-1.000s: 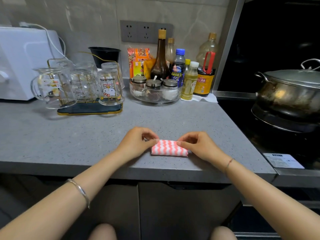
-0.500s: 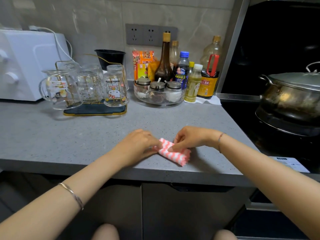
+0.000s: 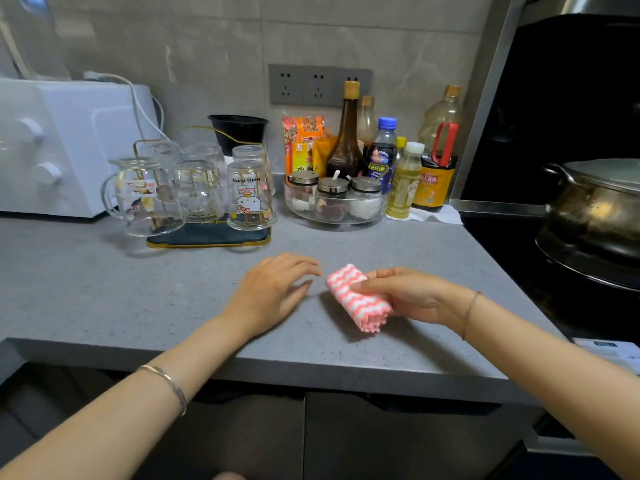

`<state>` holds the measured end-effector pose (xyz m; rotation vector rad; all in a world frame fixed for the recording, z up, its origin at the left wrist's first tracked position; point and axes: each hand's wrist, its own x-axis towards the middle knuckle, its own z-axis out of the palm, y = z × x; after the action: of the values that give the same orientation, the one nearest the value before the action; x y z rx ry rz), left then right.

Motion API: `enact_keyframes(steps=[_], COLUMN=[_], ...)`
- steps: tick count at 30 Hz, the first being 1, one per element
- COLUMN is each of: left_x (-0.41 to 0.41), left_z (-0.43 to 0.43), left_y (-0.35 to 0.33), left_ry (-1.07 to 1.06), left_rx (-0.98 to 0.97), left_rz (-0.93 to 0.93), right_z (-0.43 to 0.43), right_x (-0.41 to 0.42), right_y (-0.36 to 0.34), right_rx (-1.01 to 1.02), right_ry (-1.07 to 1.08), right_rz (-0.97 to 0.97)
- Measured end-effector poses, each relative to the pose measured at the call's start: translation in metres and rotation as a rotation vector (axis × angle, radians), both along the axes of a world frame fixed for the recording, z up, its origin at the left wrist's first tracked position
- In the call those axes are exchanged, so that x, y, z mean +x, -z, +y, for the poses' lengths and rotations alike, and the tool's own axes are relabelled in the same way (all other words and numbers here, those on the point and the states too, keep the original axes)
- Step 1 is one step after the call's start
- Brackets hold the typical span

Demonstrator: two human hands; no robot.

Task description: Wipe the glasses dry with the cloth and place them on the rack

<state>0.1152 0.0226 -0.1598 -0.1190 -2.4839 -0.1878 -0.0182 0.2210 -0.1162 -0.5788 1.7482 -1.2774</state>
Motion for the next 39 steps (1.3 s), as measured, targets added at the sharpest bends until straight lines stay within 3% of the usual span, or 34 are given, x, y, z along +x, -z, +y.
enact_keyframes(steps=[3,10,21,39], left_x=[0.000,-0.006,-0.012,-0.012], left_z=[-0.031,-0.057,-0.060,-0.061], left_y=[-0.002,0.003,0.008,0.009], left_ry=[-0.181,-0.407,-0.478,-0.498], left_rx=[0.133,0.367,0.304,0.340], left_rz=[-0.111,-0.124,-0.281,-0.319], right_z=[-0.027,-0.116,-0.203,-0.223], right_x=[-0.010,-0.032,-0.057,-0.066], right_y=[0.000,-0.005,0.011,0.028], right_rx=[-0.070,-0.253,-0.207,-0.175], right_ry=[0.131,0.276,0.335,0.372], right_rz=[-0.030,-0.021,0.097,0.064])
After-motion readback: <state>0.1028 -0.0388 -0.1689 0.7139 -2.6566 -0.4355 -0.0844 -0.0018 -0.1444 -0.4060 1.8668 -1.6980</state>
